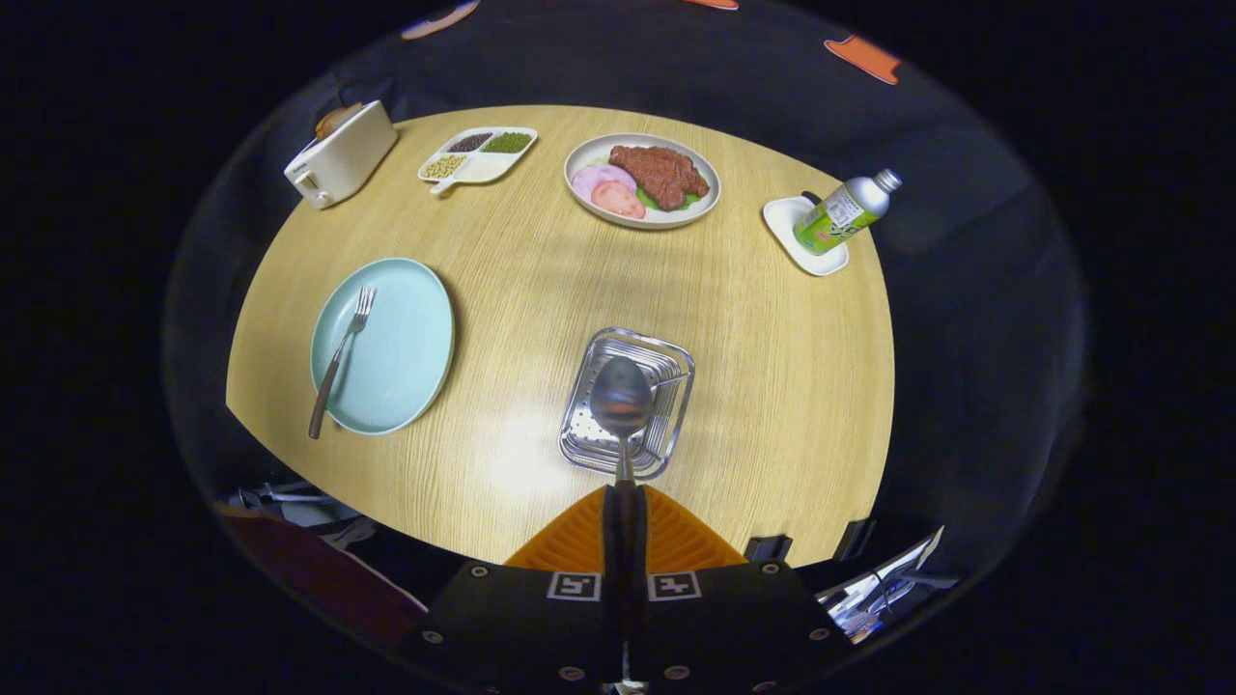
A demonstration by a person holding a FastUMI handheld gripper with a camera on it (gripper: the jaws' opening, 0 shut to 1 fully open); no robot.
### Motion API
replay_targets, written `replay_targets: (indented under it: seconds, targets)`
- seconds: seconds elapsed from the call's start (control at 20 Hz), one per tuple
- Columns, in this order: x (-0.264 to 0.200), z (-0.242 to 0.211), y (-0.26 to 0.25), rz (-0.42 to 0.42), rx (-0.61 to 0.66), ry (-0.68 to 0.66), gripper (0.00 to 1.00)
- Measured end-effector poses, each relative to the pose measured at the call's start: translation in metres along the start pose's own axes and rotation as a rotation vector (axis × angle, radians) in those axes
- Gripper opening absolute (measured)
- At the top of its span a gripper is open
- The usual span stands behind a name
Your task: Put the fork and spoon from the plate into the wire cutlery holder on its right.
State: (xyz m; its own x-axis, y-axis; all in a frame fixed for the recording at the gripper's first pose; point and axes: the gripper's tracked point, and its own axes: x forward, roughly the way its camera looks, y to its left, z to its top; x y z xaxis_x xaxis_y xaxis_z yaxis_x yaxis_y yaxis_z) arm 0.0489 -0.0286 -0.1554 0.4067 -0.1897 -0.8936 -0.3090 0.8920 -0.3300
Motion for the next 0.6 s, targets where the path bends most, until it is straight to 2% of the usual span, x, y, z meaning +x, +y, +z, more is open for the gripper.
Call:
replay_targets:
  seconds: [0.4,0.6]
  targets:
    - [0.028,0.011,0.002,0.031,-0.079,0.14,0.03]
    - [0.038,0.017,0.001,0.03,-0.105,0.164,0.03]
